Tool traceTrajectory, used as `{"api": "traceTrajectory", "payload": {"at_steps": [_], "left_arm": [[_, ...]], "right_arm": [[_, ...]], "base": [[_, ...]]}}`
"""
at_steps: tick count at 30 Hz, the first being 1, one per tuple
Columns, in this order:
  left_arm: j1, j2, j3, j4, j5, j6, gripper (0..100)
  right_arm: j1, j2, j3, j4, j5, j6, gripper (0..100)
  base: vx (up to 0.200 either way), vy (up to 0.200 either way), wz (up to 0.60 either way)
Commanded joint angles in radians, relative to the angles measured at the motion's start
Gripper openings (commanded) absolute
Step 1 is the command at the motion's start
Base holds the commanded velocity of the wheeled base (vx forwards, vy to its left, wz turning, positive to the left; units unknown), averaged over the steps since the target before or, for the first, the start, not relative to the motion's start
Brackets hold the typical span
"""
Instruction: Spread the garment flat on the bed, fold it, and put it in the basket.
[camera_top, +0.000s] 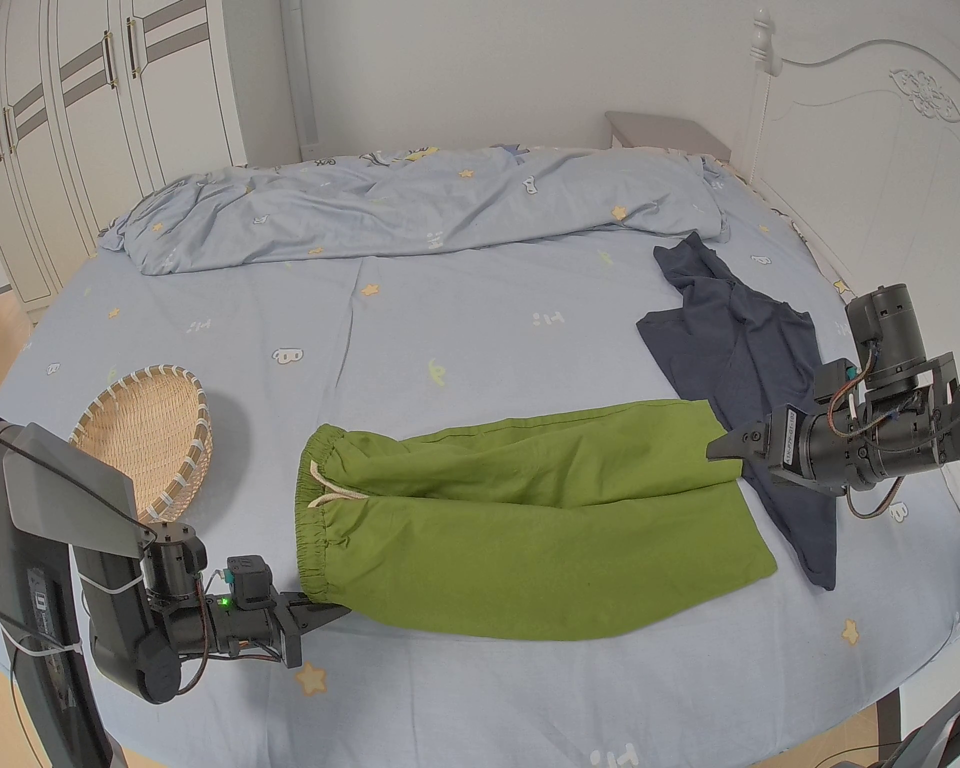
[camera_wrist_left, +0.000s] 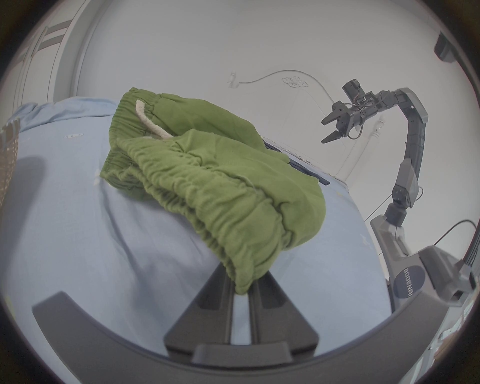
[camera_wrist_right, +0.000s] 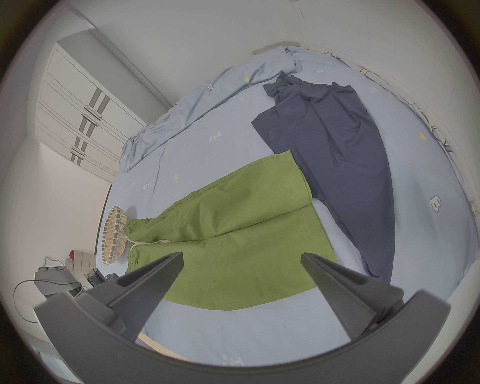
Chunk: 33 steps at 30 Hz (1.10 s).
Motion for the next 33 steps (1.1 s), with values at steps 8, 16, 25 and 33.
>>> {"api": "traceTrajectory", "payload": {"at_steps": [8, 16, 25, 33], "left_arm": [[-0.009, -0.154, 0.112, -0.019, -0.001, -0.262, 0], [-0.031, -0.230, 0.198, 0.040, -0.001, -0.564, 0], [-0.049, -0.485, 0.215, 0.391, -0.002, -0.709, 0], [-0.055, -0.594, 0.214, 0.665, -0.001, -0.738, 0]], "right_arm": [[0.011, -0.003, 0.000, 0.001, 0.005, 0.000, 100], [0.000, 0.000, 0.003, 0.021, 0.006, -0.002, 100], [-0.020, -0.002, 0.000, 0.072, 0.032, -0.003, 100], [-0.012, 0.001, 0.005, 0.075, 0.034, -0.003, 100]], "base": [[0.000, 0.000, 0.00], [0.000, 0.000, 0.00], [0.000, 0.000, 0.00], [0.000, 0.000, 0.00]]}}
